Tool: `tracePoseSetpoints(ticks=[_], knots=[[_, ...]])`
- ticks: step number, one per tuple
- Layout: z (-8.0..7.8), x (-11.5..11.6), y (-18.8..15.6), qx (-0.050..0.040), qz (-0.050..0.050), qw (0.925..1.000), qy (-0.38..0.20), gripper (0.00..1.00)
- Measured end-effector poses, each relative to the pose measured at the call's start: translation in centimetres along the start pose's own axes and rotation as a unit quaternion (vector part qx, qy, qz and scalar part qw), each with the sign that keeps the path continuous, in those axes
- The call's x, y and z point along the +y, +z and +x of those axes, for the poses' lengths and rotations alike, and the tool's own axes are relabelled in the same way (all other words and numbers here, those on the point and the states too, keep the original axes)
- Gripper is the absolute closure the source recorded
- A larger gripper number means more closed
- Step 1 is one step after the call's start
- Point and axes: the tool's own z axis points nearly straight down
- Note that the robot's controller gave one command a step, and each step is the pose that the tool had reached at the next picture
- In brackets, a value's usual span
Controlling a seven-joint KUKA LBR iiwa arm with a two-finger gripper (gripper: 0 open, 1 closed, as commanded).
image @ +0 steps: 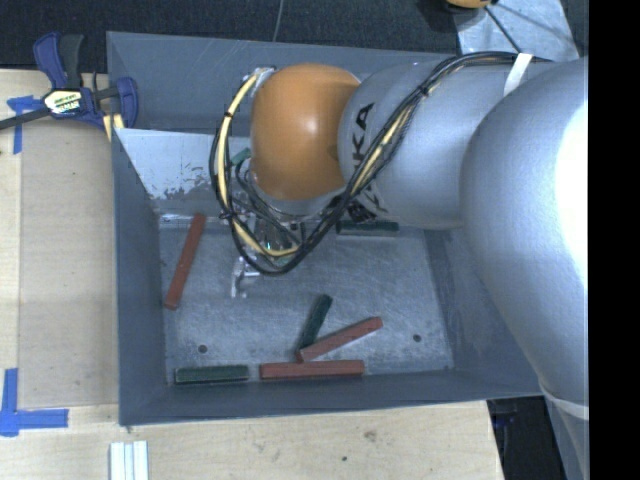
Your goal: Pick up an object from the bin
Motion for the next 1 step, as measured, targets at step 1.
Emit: tracePoseSetpoints(ticks=[1], knots=[[-0.22,-0.05,-0.43,-0.0039,-0.001,1.0,0.001,0.0]])
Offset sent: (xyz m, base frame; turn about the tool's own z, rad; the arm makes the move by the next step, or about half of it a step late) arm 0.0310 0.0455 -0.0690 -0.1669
